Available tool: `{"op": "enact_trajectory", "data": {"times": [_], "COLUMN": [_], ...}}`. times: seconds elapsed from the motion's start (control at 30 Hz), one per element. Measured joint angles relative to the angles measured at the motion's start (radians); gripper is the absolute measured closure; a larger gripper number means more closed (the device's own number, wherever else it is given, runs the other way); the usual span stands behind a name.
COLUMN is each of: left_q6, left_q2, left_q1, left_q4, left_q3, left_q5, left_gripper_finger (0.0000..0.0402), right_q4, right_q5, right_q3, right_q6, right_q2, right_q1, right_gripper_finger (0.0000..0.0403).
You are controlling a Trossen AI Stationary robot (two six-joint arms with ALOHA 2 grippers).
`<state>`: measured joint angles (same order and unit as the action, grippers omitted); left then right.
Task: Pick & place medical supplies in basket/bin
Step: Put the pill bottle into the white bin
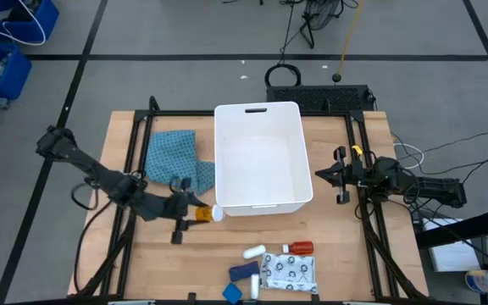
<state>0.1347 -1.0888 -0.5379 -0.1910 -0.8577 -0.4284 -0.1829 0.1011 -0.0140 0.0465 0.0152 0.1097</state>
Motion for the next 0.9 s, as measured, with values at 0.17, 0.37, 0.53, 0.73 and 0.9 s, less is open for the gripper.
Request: {"op": "enact_trajectory", "data": {"times": [0.17,0.37,0.53,0.73,0.9], "left_q6": [-0.08,-0.182,-0.186,-0.143,-0.135], "left_q2": [0.09,0.197,0.299,0.336,0.325], "left_q1": [0.031,0.082,0.148,0.216,0.248], "left_q4": [-0.024,-0.057,-0.106,-0.173,-0.184], "left_q3": [0.0,0.0,0.0,0.0,0.0], "left_q5": [-0.053,-0.089,-0.097,-0.063,-0.061], "left_gripper_finger": [0.0224,0.0218,0.0229,0.0215,0.0224], "right_q4": [0.001,0.001,0.001,0.001,0.001], "right_q5": [0.0,0.0,0.0,0.0,0.0], "right_q3": [0.0,0.0,0.0,0.0,0.0], "right_q6": [-0.001,-0.001,-0.001,-0.001,-0.001], "right_q2": [0.0,0.0,0.0,0.0,0.0], "right_q1": [0.0,0.0,0.0,0.0,0.0], "right_gripper_finger": [0.0403,0.0403,0.0403,0.0403,0.0403]}}
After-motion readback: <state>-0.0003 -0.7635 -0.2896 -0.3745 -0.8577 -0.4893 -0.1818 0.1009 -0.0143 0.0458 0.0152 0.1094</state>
